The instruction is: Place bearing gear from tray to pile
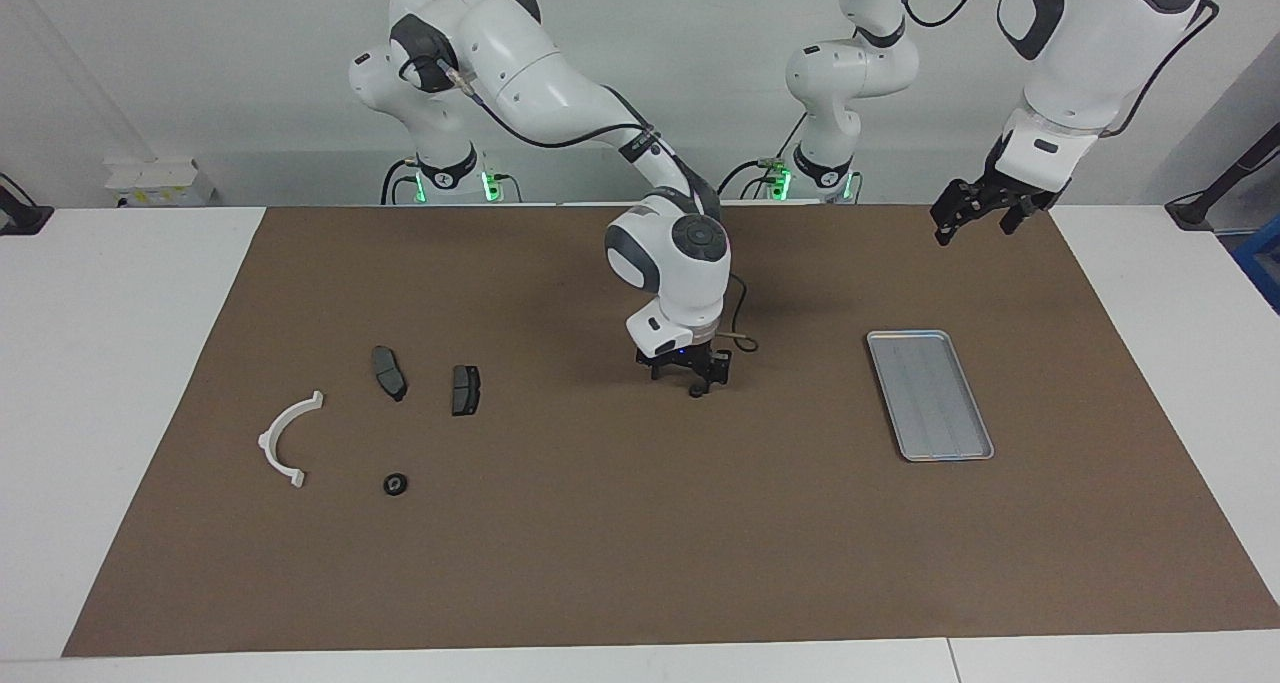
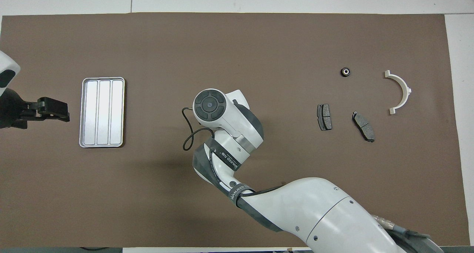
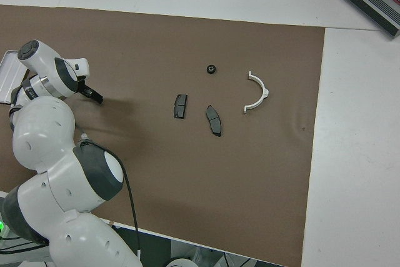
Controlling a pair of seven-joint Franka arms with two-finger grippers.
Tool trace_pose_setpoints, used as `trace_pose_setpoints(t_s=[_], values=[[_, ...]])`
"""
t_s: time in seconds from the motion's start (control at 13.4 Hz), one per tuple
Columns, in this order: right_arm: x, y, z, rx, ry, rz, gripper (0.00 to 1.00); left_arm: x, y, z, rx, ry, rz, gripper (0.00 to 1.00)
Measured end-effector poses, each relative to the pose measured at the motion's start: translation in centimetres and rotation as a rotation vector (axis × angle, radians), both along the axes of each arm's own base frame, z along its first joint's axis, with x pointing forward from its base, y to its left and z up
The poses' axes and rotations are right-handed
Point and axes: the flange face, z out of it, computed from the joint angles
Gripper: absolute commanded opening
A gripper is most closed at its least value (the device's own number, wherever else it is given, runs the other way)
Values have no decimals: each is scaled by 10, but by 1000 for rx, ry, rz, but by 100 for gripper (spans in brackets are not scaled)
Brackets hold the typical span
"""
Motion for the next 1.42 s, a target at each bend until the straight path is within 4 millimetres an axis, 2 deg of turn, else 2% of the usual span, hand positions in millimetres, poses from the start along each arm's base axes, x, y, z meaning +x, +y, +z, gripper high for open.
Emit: trace_pose_setpoints(t_s=[0.15,0.22,0.3,0.45,0.75,1.27,1.42], values=[[5,2,-1,2,-5,-1,78,0,0,0,0,0,0,100],[6,3,0,6,-9,-1,70,0,0,0,0,0,0,100],[6,4,0,6,-9,-1,56,0,0,0,0,0,0,100],[7,7,3,14,-16,1,45,0,0,0,0,0,0,100],[9,11,4,26,-26,4,0,0,0,0,0,0,0,100],[9,11,5,23,-24,4,0,0,0,0,0,0,0,100],[14,5,7,-20,-8,4,0,0,0,0,0,0,0,100]])
